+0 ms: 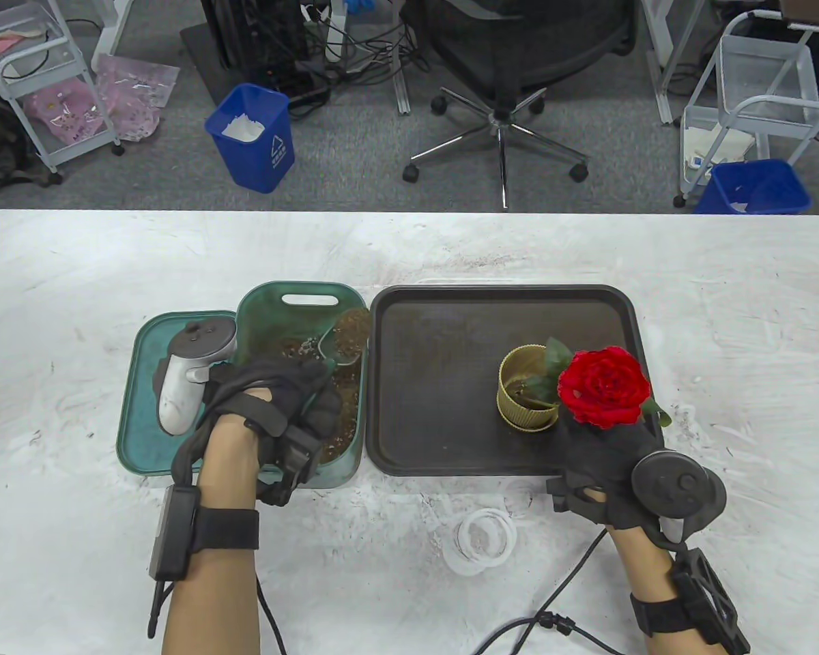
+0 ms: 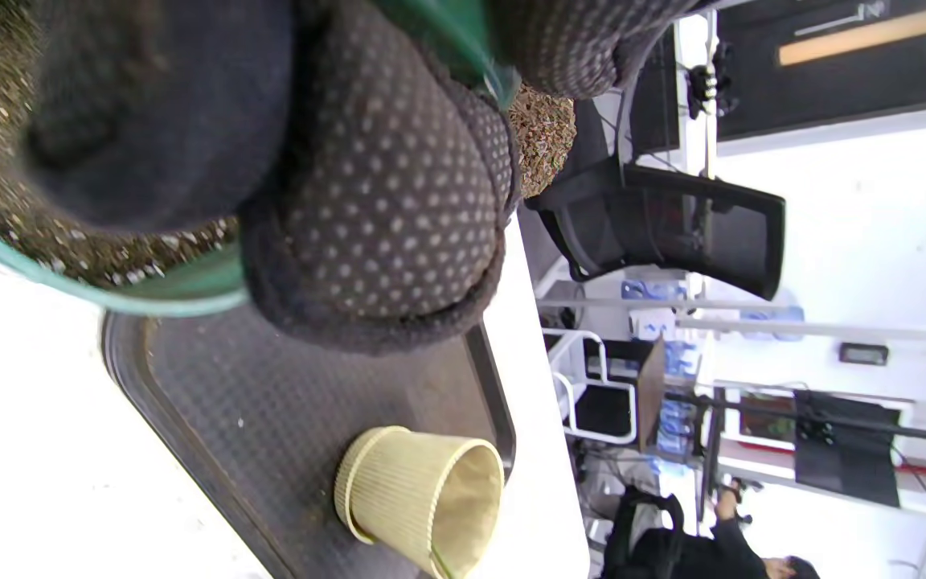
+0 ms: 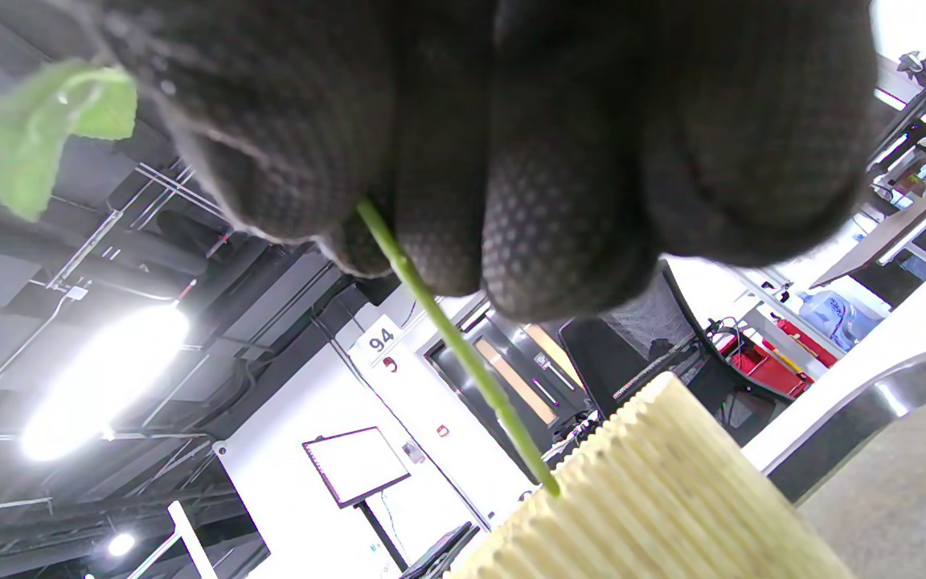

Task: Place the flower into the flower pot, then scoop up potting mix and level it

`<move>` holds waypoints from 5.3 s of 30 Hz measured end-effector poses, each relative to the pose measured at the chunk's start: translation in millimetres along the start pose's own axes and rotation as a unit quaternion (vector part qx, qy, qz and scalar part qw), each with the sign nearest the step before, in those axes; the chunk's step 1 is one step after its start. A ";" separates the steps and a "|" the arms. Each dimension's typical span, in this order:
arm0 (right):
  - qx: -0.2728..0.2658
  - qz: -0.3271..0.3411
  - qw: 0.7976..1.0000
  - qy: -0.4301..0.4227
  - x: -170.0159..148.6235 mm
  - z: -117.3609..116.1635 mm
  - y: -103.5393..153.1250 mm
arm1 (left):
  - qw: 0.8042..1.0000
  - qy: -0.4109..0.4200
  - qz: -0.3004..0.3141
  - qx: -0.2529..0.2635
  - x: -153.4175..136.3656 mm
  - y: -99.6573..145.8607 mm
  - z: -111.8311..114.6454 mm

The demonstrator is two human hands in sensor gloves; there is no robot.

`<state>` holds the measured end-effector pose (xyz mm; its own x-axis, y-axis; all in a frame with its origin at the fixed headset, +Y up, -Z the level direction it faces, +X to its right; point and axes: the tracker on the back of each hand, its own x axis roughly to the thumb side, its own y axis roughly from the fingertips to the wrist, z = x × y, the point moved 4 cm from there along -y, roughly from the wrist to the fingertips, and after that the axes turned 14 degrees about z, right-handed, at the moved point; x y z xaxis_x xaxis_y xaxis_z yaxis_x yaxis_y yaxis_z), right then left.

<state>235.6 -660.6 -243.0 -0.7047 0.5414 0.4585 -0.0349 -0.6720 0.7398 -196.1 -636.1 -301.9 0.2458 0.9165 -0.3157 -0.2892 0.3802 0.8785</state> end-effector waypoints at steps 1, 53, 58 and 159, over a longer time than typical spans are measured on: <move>0.000 0.000 1.000 0.000 -0.1 0.1 0.0 | 1.000 0.000 0.006 -0.009 2.3 -1.1 6.2; -0.007 -0.019 1.000 -0.004 -9.6 4.7 -0.9 | 0.929 -0.330 0.162 0.049 17.8 -68.4 205.2; -0.009 -0.021 1.000 -0.003 -10.0 5.1 -1.0 | 0.892 -0.411 0.171 0.081 27.6 -61.0 209.7; -0.009 -0.024 1.000 -0.005 -15.4 4.6 0.3 | 0.970 -0.163 -0.175 0.034 -40.6 -60.7 -25.9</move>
<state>249.8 -666.8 -247.6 -0.6944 0.5788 0.4275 -0.0812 -0.6534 0.7527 -212.5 -693.2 -351.7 0.6014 0.6402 -0.4780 -0.0770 0.6420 0.7628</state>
